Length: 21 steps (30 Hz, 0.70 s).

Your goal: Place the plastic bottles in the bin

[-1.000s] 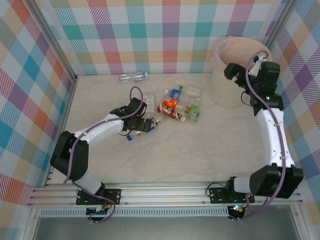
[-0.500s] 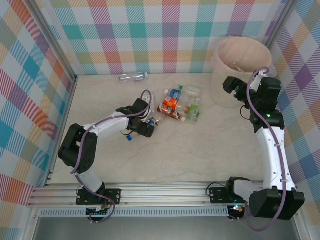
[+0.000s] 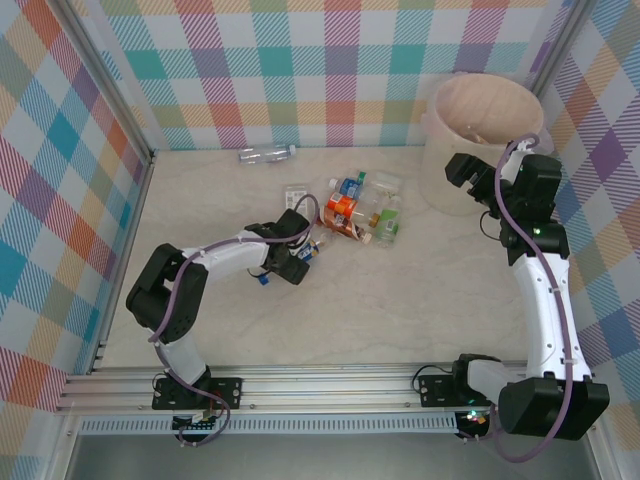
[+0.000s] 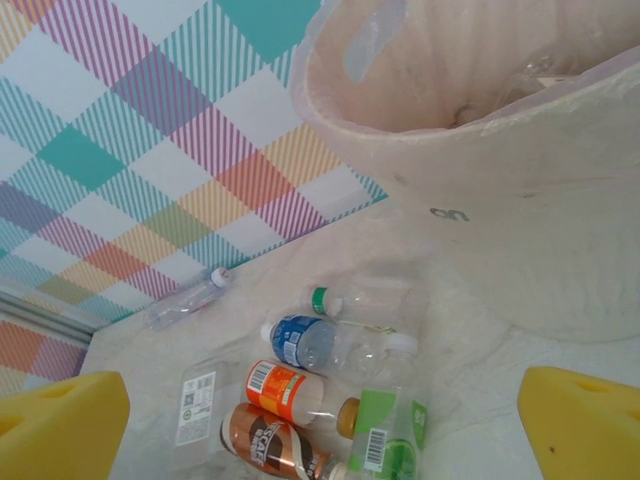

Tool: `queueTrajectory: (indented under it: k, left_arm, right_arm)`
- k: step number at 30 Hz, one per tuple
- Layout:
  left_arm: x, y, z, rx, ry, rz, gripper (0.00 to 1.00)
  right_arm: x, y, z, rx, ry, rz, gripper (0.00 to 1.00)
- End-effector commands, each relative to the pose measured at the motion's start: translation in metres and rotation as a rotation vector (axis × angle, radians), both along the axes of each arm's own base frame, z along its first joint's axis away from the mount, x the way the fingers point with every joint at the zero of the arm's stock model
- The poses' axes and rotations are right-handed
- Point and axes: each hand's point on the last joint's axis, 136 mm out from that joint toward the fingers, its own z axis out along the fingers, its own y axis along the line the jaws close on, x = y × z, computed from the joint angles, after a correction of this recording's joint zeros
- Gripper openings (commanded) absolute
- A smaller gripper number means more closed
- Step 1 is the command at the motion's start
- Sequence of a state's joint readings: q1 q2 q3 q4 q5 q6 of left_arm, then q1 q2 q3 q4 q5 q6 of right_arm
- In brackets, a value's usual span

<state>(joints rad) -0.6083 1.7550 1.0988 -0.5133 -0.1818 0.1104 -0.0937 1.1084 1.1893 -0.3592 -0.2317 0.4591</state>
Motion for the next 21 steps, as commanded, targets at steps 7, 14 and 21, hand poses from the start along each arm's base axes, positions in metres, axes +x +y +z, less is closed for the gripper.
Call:
queueTrajectory:
  k: [7, 14, 21]
  left_arm:
    - [0.000, -0.003, 0.003, -0.035, -0.023, 0.029, 0.57]
    - [-0.001, -0.009, 0.011, -0.081, -0.016, 0.045, 0.47]
    - [-0.006, -0.039, 0.047, -0.277, -0.008, 0.030, 0.39]
  right_arm:
    - [-0.013, 0.055, -0.028, 0.143, 0.062, 0.226, 1.00]
    - [-0.036, 0.089, -0.059, 0.227, 0.148, 0.334, 1.00]
    - [-0.048, 0.122, -0.081, 0.277, 0.209, 0.427, 1.00]
